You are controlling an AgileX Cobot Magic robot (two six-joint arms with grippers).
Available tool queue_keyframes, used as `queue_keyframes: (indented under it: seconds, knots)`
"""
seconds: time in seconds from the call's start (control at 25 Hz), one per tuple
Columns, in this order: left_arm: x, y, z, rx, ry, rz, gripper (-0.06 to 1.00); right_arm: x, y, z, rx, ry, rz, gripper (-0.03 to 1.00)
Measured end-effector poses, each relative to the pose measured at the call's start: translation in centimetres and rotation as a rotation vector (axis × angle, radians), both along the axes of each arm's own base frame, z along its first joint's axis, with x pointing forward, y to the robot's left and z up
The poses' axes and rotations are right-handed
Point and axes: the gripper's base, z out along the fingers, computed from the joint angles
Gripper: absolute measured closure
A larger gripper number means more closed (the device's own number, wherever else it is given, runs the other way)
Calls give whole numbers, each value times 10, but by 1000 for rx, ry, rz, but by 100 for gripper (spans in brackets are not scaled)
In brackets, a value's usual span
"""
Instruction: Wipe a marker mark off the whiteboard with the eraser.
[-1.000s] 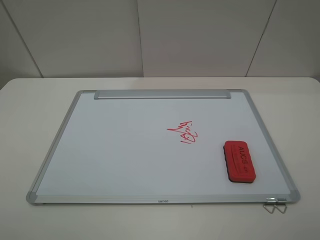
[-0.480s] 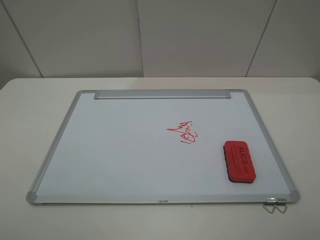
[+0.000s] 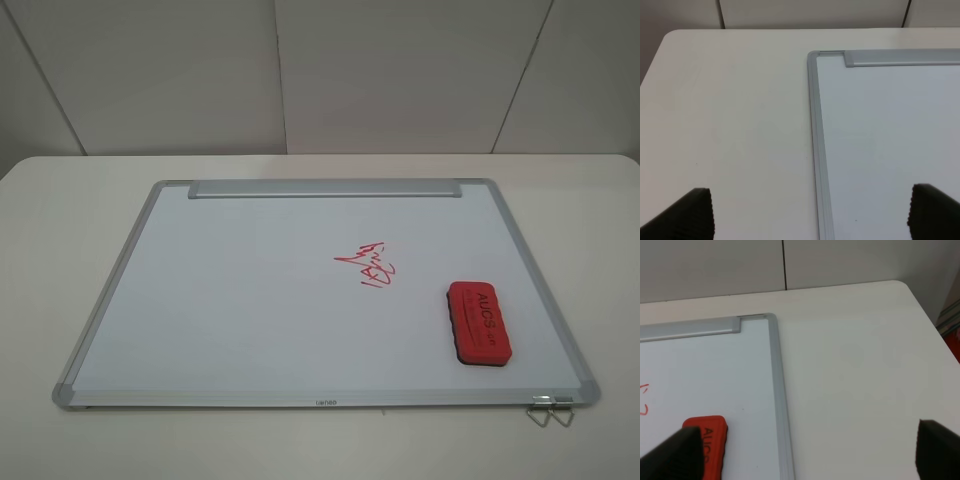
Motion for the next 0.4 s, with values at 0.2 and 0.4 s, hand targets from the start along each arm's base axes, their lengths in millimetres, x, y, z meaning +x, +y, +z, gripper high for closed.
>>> queue_keyframes:
  seconds: [0.2,0.4]
  knots:
    - [0,0,0,0,0,0,17,0,0,0,0,0,0,21]
    - [0,0,0,0,0,0,17,0,0,0,0,0,0,21]
